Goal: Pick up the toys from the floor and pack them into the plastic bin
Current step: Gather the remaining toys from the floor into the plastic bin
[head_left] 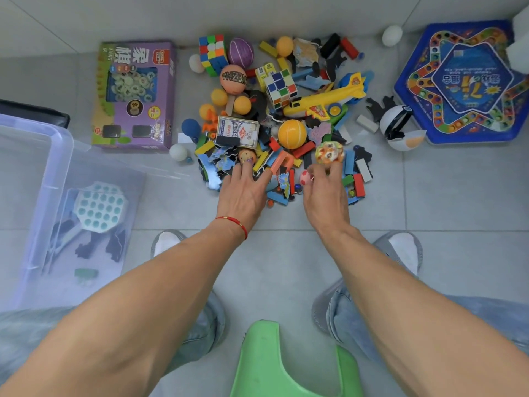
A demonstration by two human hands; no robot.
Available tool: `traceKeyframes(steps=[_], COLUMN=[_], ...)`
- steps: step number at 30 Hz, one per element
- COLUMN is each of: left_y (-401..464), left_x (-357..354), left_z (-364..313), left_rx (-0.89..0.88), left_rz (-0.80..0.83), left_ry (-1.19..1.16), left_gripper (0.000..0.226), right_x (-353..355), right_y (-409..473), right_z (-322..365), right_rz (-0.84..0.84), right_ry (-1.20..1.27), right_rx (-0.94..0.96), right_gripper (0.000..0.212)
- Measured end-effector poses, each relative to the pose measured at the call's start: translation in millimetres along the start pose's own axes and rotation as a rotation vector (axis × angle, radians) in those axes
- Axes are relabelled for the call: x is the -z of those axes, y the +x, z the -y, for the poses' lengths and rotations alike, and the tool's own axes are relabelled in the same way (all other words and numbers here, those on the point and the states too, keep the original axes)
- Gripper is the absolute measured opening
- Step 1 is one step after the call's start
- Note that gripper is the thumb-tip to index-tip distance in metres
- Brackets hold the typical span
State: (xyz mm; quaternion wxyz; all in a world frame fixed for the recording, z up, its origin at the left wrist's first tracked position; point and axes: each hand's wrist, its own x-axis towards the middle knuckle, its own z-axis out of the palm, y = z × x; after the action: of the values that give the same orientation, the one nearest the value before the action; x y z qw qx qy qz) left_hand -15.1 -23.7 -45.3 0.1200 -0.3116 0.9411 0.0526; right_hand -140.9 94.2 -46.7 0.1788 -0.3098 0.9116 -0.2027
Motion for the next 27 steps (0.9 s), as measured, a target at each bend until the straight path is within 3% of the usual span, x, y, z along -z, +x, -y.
traceKeyframes(steps=[3,9,13,17,23,27], left_y=[11.2,24.8,25.9,24.7,21.9,21.8], left_x=[1.5,-1.0,0.2,0.7,4.6,9.7], left_z=[-1.4,0.6,1.7,0.4,5.2,8.1], left_rx=[0.003,-0.029,-0.056,-0.051,-0.041,-0.068], left_rz=[0.076,0.1,0.119,0.15,0.169,0.162], left_ry=[0.014,0.024,0.038,0.044,-0.005,-0.022], left_gripper=[0.055,0.047,0.045,0.039,0.044,0.042], right_x=[-11.5,-9.0,-0.3,-0.5,-11.7,-18.7], right_y=[9.9,22.3,11.7,5.5,7.2,6.2], right_z=[-2.0,1.1,2.4,4.9,11.6,25.1], right_rz=[0.113,0.154,0.075,0.145,0.126,0.086], right_ry=[-0.14,-0.176,0.244,0.503,0.237,0.169], right_rx=[0.042,0.048,-0.168,-0.424,-0.277,-0.296], right_gripper=[0.043,0.035,0.032,0.025,0.022,0.056])
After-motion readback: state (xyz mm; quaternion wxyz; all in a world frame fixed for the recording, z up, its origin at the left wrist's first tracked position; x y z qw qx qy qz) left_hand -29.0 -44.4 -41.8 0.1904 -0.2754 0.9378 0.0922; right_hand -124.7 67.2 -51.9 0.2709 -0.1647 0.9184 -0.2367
